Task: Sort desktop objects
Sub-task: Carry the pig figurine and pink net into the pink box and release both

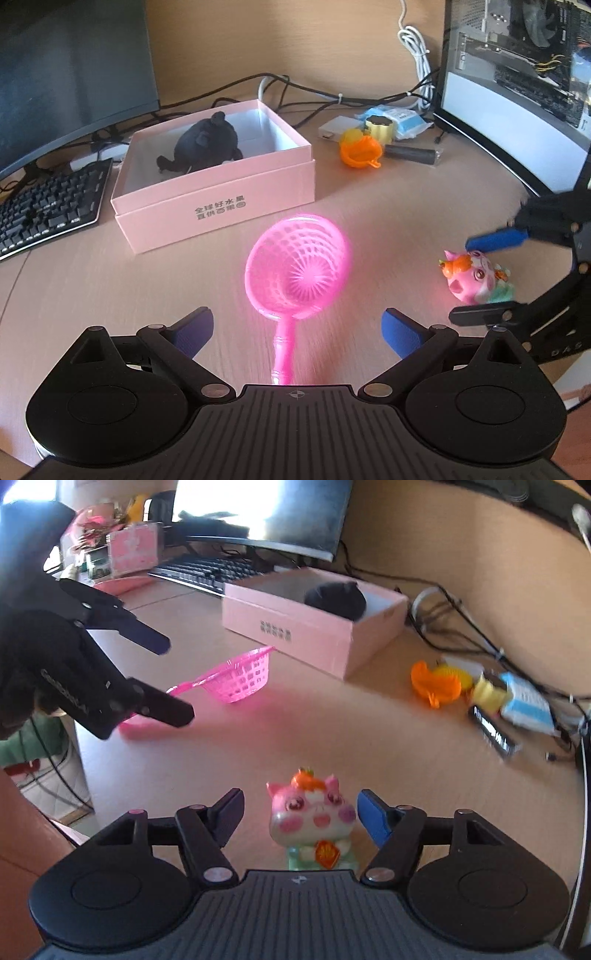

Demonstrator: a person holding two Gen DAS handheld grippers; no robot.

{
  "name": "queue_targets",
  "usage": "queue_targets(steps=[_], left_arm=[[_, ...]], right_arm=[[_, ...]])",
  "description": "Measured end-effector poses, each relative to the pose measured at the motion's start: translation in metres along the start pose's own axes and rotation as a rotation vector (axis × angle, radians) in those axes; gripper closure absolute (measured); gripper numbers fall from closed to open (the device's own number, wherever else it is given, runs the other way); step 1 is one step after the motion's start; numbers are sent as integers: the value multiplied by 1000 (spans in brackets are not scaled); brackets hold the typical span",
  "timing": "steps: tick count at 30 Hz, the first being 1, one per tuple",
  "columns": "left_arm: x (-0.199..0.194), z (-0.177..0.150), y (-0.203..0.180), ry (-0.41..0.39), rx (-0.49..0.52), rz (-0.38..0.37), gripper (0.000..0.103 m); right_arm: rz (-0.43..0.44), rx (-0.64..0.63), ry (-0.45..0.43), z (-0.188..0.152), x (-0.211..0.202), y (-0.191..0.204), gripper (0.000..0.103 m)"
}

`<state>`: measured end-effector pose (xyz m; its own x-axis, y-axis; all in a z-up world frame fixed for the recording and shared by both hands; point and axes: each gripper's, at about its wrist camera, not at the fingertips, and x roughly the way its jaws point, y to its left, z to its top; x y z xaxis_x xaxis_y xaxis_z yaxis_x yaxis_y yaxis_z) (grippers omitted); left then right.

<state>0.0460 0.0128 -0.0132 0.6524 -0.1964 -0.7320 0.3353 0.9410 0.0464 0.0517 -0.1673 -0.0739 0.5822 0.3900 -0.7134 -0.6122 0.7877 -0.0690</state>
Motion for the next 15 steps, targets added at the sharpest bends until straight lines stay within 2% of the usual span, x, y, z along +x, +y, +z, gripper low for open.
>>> queue_targets(steps=[1,2,7,9,11,15], left_arm=[[1,1,0,2,-7,1,3],[2,1,0,3,-14,-1,3],[20,7,-11,15,25,3,2],[29,11,-19,18,68,-4,2],[38,14,-26,17,112,22,2],[51,20,-22,29,70,62,2]], right_arm=[[-2,18,4,-2,1,-1,51],[-3,33,10,-4,2,-4,55],[-9,80,-29,-6,-14,-6,56],[-15,92,-42,-5,-22,-5,56],[-24,98,-48,-5,-27,-5,56],[-34,105,-61,-4,-37,-7,56]])
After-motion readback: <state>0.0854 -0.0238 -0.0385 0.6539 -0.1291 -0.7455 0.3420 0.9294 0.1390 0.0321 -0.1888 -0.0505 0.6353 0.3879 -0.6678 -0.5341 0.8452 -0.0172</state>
